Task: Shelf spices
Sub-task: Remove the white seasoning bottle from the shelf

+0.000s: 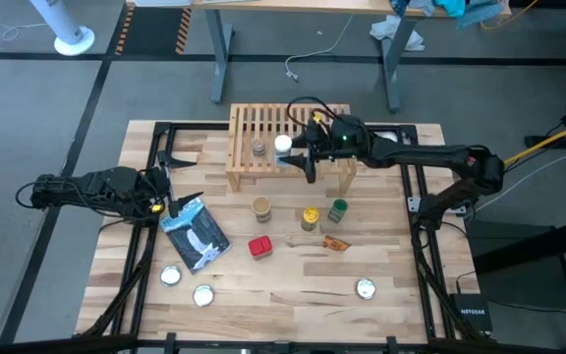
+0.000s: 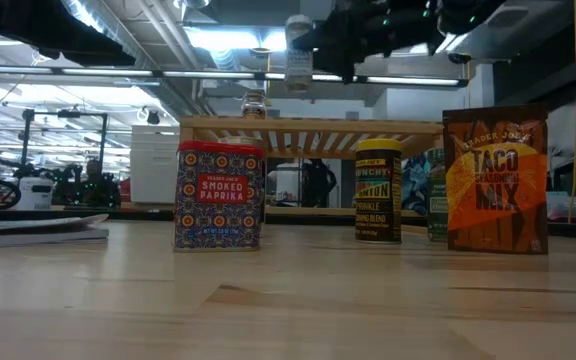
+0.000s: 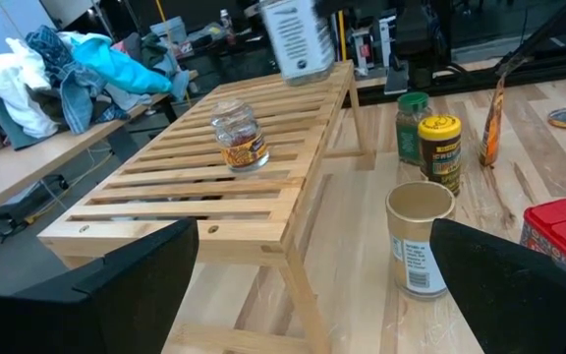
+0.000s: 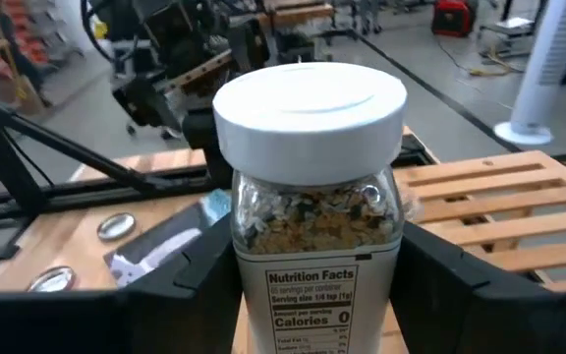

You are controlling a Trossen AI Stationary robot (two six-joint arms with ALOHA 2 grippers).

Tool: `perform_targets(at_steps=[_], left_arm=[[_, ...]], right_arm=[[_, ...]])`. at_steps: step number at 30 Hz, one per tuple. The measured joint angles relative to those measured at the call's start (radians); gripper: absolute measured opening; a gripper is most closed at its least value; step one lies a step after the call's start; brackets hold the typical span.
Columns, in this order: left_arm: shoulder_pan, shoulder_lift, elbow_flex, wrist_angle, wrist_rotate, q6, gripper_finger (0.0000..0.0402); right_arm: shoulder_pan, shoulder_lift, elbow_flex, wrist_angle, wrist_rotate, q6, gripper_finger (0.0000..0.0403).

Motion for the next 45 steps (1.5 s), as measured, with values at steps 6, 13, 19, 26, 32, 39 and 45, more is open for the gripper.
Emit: perform_targets(at_steps=[6, 13, 19, 26, 32, 39, 45], left_arm=[[0.0, 0.0, 0.0, 0.0, 0.0, 0.0, 0.04], [0.0, 0.0, 0.0, 0.0, 0.0, 0.0, 0.04], [0.0, 0.0, 0.0, 0.0, 0.0, 0.0, 0.04], [0.0, 0.0, 0.0, 0.0, 0.0, 0.0, 0.04], [0.0, 0.0, 0.0, 0.0, 0.0, 0.0, 0.04], [0.0, 0.0, 0.0, 0.0, 0.0, 0.0, 0.04], [0.0, 0.0, 0.0, 0.0, 0.0, 0.0, 0.04]], right_arm=[[0.124, -0.07, 0.0, -0.118, 0.159, -0.003, 0.0206], [0.247, -0.127, 0.0, -0.274, 0.391, -0.004, 0.0206], [0.304, -0.198, 0.0, -0.368, 0.514, 0.008, 0.0206], [0.366, -0.292, -0.034, -0.456, 0.636, 0.052, 0.0206], [0.399, -0.396, -0.177, -0.413, 0.687, 0.111, 0.0206], [0.408, -0.489, -0.31, -0.297, 0.659, 0.129, 0.0206], [0.408, -0.498, -0.382, -0.287, 0.667, 0.158, 0.0206]])
